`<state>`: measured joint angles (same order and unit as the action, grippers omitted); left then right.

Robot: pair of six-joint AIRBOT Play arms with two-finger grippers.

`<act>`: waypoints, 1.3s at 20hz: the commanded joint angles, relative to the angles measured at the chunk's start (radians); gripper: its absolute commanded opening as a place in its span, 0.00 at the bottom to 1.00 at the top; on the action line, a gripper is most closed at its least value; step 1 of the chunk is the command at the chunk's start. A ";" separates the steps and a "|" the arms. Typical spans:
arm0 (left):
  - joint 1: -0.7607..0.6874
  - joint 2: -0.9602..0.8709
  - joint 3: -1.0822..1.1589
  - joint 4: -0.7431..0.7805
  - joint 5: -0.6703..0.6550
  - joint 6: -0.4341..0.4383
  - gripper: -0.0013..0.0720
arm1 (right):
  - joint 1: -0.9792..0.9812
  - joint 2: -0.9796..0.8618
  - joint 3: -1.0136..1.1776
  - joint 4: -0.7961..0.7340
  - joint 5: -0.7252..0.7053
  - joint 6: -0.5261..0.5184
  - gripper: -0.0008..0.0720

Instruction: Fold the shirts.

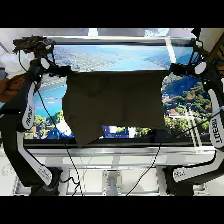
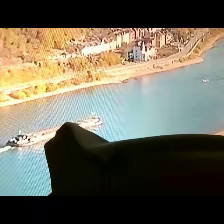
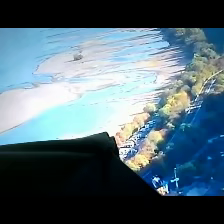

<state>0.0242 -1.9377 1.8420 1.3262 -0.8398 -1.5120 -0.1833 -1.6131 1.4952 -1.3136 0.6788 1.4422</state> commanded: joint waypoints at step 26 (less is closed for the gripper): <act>0.000 -0.040 0.168 0.058 -0.397 -0.009 0.03 | -0.006 -0.076 -0.001 -0.032 0.310 0.076 0.04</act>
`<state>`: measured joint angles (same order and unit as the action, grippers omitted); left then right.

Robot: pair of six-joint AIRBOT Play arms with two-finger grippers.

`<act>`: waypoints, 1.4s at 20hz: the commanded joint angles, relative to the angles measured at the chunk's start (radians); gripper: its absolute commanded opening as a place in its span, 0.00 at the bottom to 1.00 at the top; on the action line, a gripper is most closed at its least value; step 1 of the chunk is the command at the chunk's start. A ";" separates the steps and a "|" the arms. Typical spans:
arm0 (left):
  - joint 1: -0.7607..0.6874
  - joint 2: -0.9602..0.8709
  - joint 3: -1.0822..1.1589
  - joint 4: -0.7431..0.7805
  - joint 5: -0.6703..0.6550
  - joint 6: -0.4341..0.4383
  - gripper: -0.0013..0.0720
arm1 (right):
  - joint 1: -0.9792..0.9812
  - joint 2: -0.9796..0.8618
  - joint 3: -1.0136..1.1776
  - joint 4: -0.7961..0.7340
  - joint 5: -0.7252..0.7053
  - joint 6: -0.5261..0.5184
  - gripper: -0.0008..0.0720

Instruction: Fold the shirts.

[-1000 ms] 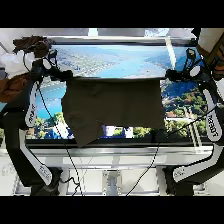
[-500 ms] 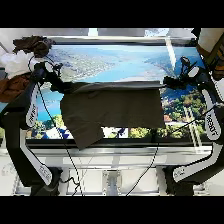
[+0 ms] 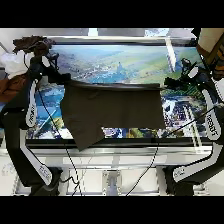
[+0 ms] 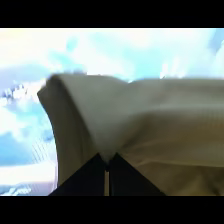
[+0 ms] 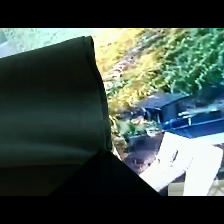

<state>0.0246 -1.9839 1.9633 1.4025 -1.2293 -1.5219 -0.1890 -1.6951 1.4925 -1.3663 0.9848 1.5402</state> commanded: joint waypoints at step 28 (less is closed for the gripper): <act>0.108 0.302 -0.173 -0.026 -0.358 0.142 0.84 | -0.230 0.495 -0.226 0.002 0.214 -0.216 0.57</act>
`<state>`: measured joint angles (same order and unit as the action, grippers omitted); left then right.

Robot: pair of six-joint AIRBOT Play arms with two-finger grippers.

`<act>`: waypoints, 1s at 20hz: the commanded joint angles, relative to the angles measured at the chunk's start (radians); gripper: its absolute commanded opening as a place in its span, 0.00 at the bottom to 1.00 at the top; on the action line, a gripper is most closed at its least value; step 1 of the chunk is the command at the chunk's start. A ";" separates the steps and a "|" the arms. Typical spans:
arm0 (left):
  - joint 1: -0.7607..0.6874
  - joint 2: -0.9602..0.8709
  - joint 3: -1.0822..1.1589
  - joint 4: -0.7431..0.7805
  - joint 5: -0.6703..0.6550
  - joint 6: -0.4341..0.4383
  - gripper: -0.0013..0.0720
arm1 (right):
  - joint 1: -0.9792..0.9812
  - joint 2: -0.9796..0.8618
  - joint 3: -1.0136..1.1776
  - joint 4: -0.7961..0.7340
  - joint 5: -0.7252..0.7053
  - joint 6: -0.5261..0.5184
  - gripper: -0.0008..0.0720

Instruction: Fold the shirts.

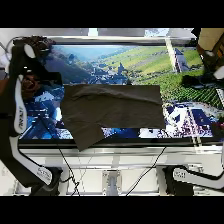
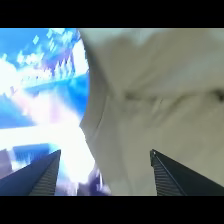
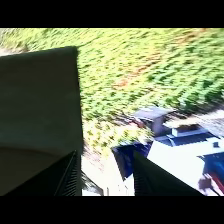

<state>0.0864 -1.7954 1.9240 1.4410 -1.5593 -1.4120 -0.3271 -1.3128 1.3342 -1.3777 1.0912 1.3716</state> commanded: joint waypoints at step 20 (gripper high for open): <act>0.137 0.496 -1.199 -0.457 0.331 0.051 0.91 | -0.261 0.311 -0.773 0.488 0.019 -0.195 0.69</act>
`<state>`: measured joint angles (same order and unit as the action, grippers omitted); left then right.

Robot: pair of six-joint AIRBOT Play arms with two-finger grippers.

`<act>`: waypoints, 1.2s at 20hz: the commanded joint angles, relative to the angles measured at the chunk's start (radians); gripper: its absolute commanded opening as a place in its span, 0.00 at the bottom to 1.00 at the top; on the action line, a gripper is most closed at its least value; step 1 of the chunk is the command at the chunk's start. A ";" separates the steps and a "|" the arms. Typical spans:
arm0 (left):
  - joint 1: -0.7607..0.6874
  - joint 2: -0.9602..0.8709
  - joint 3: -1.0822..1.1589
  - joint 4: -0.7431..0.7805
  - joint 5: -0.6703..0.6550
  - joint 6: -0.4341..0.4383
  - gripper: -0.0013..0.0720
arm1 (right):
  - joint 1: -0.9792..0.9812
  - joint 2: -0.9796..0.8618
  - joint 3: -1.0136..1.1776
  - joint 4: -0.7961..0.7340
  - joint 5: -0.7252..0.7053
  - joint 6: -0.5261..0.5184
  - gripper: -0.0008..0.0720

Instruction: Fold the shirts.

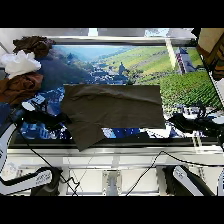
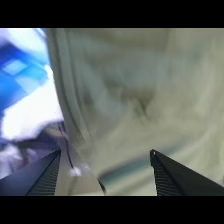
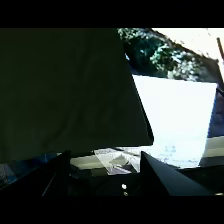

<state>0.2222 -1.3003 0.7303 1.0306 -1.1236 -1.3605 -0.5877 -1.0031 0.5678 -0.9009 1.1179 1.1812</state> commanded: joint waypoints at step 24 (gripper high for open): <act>-0.168 0.001 -0.168 -0.157 0.119 -0.074 0.03 | -0.001 -0.012 -0.059 0.000 -0.036 0.038 0.49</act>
<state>0.0586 -1.2987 0.5632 0.8761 -1.0176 -1.4391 -0.5880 -1.0065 0.5404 -0.8894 1.0748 1.1866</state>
